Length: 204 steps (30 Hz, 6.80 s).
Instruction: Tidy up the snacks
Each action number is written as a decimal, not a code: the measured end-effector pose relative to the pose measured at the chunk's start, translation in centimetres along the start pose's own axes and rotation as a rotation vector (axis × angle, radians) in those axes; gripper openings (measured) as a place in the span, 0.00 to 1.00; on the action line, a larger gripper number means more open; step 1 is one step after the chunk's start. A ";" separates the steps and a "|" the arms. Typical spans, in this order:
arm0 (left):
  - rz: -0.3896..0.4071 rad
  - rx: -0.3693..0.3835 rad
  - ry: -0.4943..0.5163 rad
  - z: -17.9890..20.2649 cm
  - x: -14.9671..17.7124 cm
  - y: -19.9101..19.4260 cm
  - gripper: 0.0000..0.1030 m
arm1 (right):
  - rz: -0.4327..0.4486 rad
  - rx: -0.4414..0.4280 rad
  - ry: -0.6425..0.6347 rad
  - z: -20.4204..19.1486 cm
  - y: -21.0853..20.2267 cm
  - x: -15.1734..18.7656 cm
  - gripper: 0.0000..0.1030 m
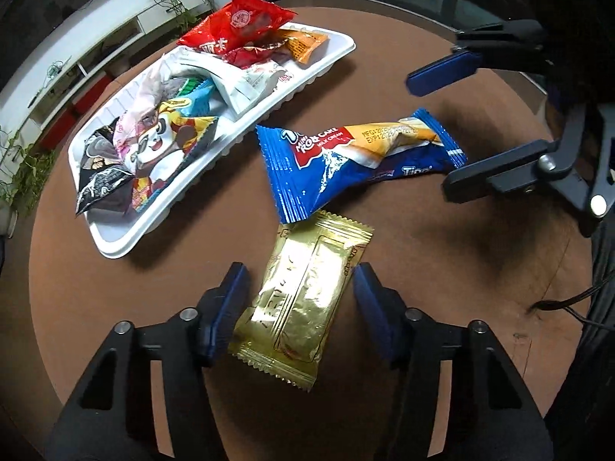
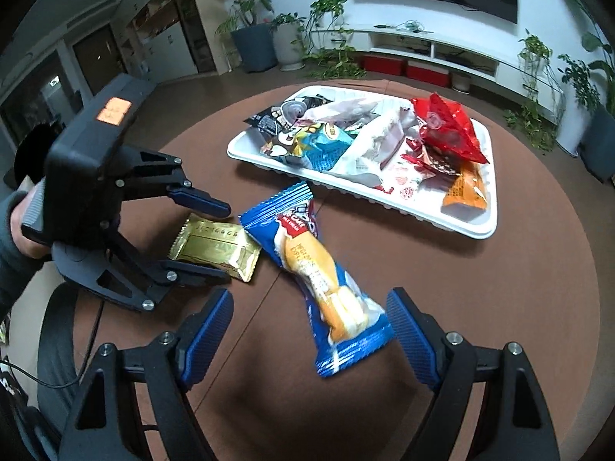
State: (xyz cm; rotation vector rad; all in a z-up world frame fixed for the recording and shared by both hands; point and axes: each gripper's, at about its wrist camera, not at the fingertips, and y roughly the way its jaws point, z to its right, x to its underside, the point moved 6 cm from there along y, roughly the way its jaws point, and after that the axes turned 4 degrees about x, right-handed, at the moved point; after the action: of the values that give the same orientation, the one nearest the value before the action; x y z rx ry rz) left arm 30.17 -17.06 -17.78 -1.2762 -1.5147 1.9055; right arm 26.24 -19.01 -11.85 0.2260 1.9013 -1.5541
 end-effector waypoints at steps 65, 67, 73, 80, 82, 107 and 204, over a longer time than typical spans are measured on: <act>0.207 0.003 -0.412 -3.0 -0.1 -7.2 0.28 | 0.021 0.016 0.281 3.8 -3.9 2.5 0.27; 0.244 -0.012 -0.450 -4.8 -0.7 -8.6 0.28 | 0.035 0.038 0.321 5.1 -4.4 2.1 0.27; 0.341 -0.044 -0.549 -9.6 -3.3 -11.2 0.28 | 0.090 0.068 0.401 7.5 -5.8 -1.7 0.27; 0.354 -0.071 -0.592 -12.9 -7.5 -10.0 0.28 | 0.134 0.035 0.399 6.9 -4.9 -9.3 0.27; 0.345 -0.075 -0.599 -13.8 -8.6 -9.0 0.28 | 0.124 0.033 0.398 6.8 -4.0 -10.8 0.27; 0.273 -0.118 -0.615 -16.8 -12.8 1.2 0.30 | -0.048 0.146 0.426 8.4 5.7 -11.5 0.27; 0.436 -0.462 -0.729 12.8 9.3 -15.1 0.99 | 0.453 0.417 0.377 -8.0 -18.9 8.7 1.00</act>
State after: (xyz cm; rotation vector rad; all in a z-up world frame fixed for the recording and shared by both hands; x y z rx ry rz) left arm 11.40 -11.98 -7.82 -1.2227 -2.2893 2.5922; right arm 6.75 -19.24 -1.11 1.1188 1.6038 -1.6422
